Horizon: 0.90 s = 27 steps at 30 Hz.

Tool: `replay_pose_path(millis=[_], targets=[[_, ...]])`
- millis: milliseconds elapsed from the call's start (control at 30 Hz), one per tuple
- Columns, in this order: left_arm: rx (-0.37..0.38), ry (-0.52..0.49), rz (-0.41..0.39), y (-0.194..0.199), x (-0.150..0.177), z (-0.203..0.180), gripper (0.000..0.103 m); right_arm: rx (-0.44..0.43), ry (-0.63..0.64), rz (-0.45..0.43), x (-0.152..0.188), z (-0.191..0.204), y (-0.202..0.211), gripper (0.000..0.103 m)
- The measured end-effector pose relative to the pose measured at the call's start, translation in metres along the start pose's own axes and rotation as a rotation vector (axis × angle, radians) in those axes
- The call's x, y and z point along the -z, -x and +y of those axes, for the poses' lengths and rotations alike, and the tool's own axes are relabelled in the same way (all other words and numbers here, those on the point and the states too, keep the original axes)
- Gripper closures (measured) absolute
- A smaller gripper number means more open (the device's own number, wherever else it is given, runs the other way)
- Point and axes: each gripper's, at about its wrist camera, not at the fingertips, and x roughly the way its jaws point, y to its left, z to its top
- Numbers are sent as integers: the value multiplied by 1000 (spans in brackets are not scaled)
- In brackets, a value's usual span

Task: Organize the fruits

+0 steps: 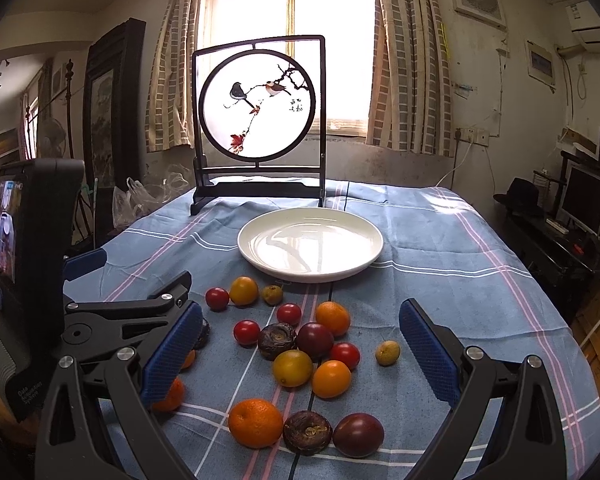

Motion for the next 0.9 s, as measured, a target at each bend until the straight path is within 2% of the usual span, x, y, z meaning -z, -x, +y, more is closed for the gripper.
replay_pose_path(millis=[433, 633, 767, 900], targets=[[-8, -14, 11, -2, 6, 7, 5, -4, 31, 22, 1, -10, 0, 4], [7, -44, 22, -1, 9, 9, 5, -82, 12, 95, 3, -20, -6, 4], [110, -145, 52, 10, 19, 19, 5, -184, 79, 230, 18, -28, -5, 4], [199, -273, 118, 21, 40, 25, 5, -203, 155, 322, 39, -34, 4, 4]])
